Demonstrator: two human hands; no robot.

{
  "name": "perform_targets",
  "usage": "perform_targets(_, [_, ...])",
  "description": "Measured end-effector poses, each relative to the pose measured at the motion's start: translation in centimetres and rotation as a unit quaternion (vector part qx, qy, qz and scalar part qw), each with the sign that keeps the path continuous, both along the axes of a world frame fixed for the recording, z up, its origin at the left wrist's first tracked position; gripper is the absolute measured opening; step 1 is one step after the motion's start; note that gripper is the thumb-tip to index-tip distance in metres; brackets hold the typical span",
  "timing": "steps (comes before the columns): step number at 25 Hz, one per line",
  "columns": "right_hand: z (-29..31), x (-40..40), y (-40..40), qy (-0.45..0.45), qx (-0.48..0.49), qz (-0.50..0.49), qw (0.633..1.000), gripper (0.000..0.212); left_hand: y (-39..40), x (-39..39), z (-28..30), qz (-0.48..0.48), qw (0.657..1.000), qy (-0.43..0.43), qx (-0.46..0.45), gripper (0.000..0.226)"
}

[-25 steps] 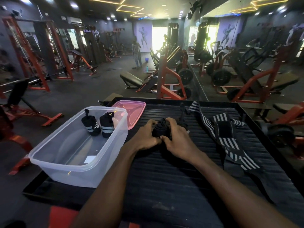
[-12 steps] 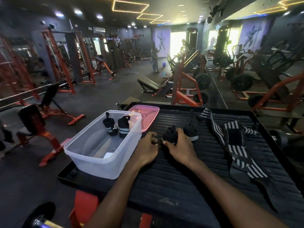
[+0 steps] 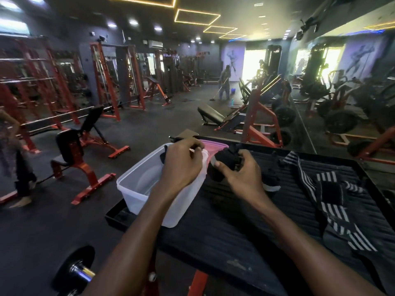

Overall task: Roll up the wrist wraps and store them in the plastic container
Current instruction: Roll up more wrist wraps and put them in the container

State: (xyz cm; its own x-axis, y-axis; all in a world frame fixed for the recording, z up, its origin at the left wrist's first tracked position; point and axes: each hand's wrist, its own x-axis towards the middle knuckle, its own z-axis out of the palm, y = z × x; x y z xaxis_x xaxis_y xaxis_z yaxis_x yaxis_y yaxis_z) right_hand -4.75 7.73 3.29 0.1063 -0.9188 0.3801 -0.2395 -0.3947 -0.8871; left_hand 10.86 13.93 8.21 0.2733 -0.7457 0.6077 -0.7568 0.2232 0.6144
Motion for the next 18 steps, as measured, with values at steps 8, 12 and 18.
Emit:
perform_targets(8, [5.1, 8.4, -1.7, 0.147, -0.033, 0.091, 0.984, 0.036, -3.4, 11.0, -1.1, 0.171, 0.944, -0.193, 0.204, 0.027])
perform_targets(12, [5.0, 13.4, -2.9, 0.281, -0.073, 0.129, 0.948, 0.030, -4.0, 13.7, -2.1, 0.166, 0.909, -0.231, 0.303, 0.035])
perform_targets(18, [1.6, 18.6, -5.1, 0.374, -0.097, 0.167, 0.907, 0.024, -4.7, 16.0, -3.5, 0.105, 0.902, -0.261, 0.328, 0.024])
